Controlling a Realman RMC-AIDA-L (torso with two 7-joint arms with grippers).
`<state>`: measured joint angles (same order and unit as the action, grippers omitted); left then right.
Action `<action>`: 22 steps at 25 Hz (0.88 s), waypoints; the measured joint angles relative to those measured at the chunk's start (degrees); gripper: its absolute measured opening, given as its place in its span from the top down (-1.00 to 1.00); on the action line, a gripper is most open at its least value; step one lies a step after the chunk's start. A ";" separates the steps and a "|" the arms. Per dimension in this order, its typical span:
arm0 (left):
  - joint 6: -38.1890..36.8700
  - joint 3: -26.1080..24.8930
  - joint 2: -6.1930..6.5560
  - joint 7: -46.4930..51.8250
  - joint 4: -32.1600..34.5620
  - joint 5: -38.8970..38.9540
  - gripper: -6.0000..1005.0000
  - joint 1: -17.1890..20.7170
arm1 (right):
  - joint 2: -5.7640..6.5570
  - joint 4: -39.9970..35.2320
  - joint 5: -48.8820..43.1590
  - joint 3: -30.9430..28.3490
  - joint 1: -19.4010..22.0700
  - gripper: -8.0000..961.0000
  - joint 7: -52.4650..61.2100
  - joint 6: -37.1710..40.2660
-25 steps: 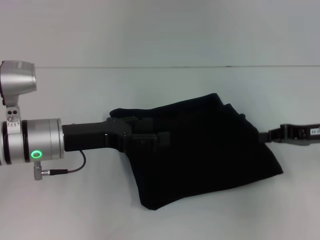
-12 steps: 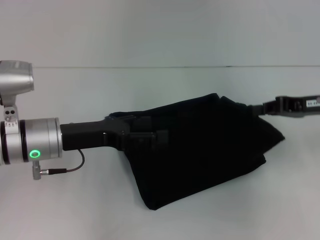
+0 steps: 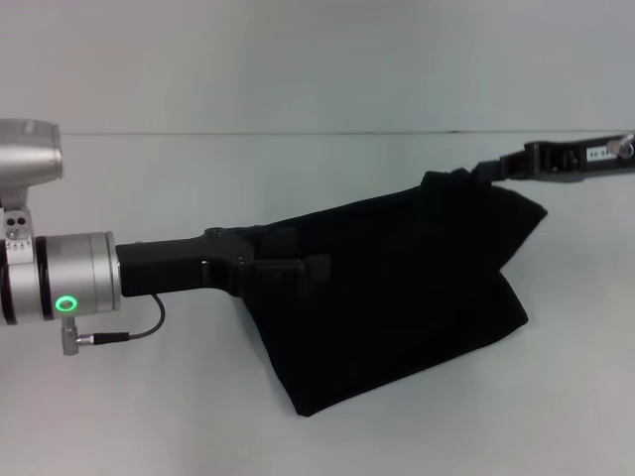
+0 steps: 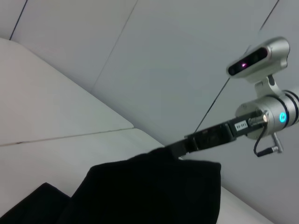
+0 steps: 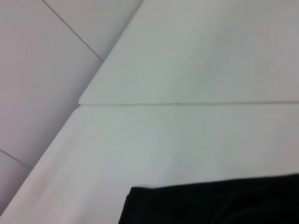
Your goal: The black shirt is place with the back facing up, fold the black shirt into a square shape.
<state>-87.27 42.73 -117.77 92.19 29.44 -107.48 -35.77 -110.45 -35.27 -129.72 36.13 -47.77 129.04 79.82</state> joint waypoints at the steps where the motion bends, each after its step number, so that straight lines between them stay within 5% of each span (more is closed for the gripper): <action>1: 0.00 -0.15 0.00 0.00 0.00 0.00 -0.72 0.00 | 0.00 -0.23 0.00 0.01 -0.32 0.98 0.04 0.05; 22: 0.00 -0.48 0.27 0.00 0.00 0.00 -0.72 0.29 | -0.63 -3.40 -0.05 0.91 -5.80 0.97 0.92 0.61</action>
<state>-87.28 42.25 -117.50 92.19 29.44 -107.49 -35.48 -111.08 -38.67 -129.77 37.04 -53.57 129.97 80.43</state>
